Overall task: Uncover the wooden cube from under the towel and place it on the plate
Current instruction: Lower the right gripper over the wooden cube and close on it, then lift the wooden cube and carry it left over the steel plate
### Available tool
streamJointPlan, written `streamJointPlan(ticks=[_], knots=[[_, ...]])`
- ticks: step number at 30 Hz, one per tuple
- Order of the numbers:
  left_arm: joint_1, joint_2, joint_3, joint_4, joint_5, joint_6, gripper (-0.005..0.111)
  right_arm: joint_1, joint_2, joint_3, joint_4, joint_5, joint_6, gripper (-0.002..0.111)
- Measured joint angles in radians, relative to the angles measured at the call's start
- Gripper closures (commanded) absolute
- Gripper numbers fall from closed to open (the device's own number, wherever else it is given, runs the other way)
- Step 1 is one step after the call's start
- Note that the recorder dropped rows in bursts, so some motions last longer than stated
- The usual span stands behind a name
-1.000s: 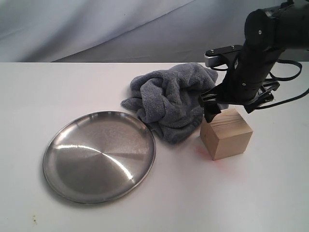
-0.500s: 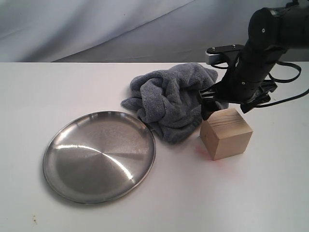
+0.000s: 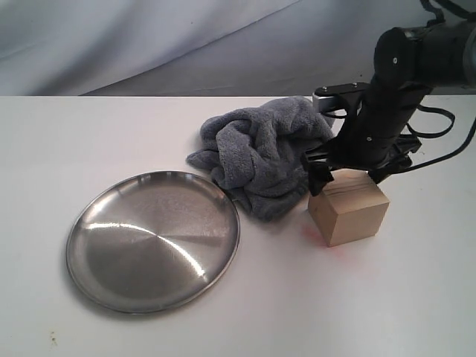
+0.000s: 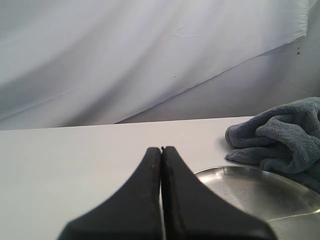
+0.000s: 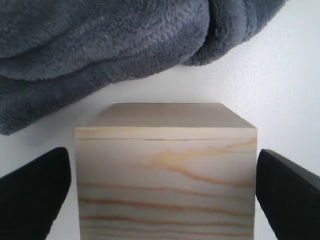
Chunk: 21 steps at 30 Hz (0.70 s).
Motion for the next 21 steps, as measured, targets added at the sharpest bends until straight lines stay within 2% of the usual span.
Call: streamJointPlan(ticks=[16, 19, 21], knots=[[0.0, 0.0, 0.0, 0.0, 0.0, 0.0, 0.107, 0.0, 0.069, 0.017, 0.014, -0.029, 0.0, 0.02], [0.0, 0.0, 0.0, 0.0, 0.0, 0.0, 0.107, 0.0, 0.069, 0.017, 0.017, -0.031, 0.0, 0.034], [0.0, 0.0, 0.0, 0.0, 0.0, 0.0, 0.107, 0.0, 0.069, 0.017, 0.017, -0.031, 0.0, 0.055]])
